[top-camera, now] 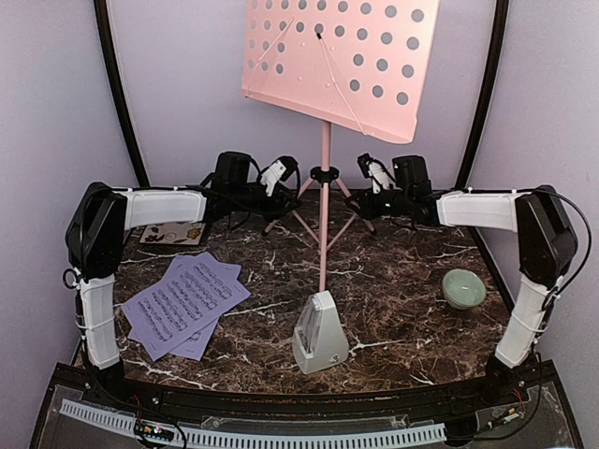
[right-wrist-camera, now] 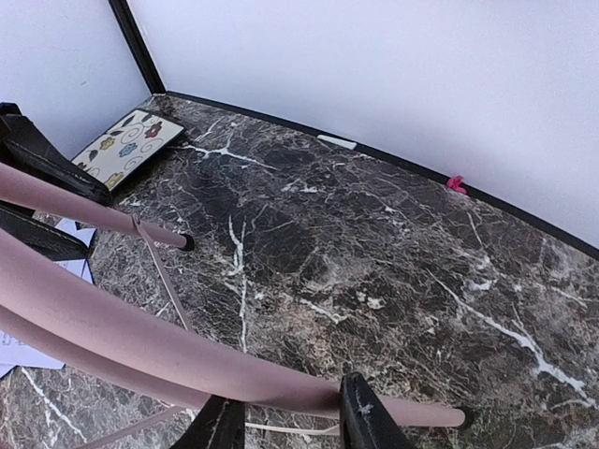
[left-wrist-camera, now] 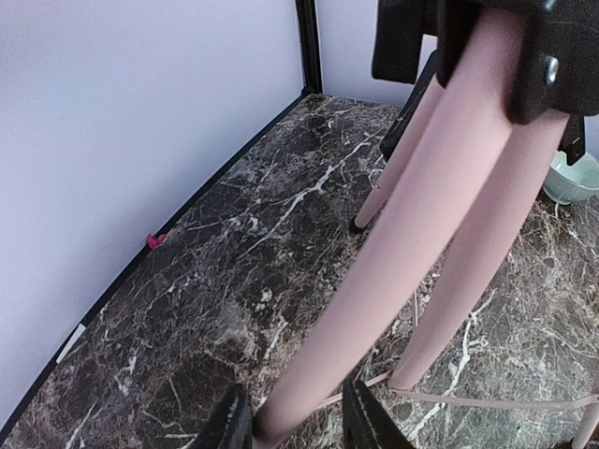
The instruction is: Set up the instrument practice props
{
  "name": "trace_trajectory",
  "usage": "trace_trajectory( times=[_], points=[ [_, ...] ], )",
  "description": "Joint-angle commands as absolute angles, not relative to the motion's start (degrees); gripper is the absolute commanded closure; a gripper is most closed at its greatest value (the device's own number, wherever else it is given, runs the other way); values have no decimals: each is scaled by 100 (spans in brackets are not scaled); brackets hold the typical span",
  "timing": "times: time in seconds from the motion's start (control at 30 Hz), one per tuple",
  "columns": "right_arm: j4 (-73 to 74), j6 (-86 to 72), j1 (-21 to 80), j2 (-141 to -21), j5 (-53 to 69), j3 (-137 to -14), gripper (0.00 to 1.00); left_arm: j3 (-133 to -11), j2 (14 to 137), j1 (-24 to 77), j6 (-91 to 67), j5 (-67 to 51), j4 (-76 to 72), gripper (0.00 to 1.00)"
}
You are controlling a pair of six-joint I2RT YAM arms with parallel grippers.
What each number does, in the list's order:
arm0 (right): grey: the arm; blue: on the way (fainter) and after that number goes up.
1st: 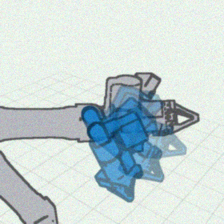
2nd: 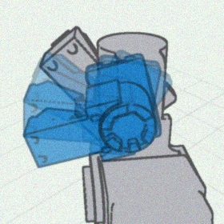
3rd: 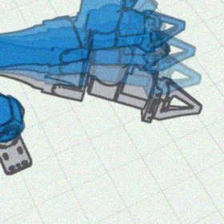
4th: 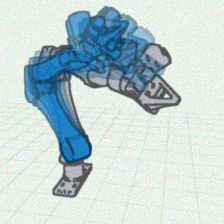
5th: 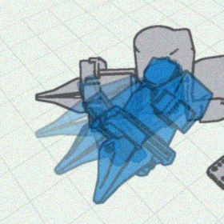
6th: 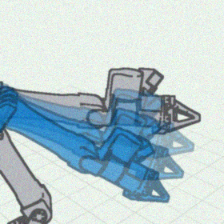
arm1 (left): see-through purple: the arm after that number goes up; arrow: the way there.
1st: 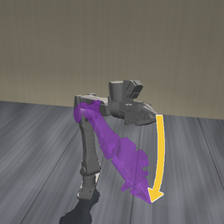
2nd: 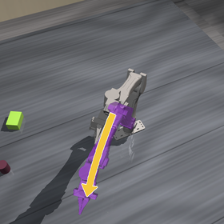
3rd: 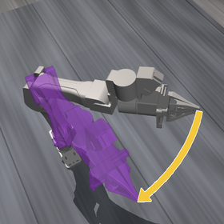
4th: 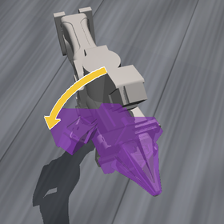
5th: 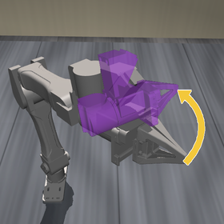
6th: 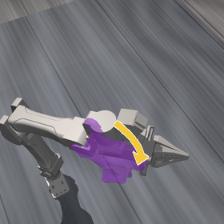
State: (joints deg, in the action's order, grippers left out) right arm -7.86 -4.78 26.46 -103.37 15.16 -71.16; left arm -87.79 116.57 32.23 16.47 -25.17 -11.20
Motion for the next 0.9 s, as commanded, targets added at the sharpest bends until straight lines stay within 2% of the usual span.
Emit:
trace_trajectory(
  times=[0.0, 0.4, 0.87],
  points=[
    [-1137, -477, 2620, -10683, 1720, -7679, 65, -8338, 11056, 3269, 1613, -2600, -1114, 66],
    [-1398, -126, 2785, -11319, 2341, -8366, 57, -7719, 10614, 3286, 1433, -2786, -954, 68],
    [-911, 220, 2849, -11813, 1947, -9490, 55, -7099, 10391, 3326, 982, -2522, -1345, 68]
  ],
)
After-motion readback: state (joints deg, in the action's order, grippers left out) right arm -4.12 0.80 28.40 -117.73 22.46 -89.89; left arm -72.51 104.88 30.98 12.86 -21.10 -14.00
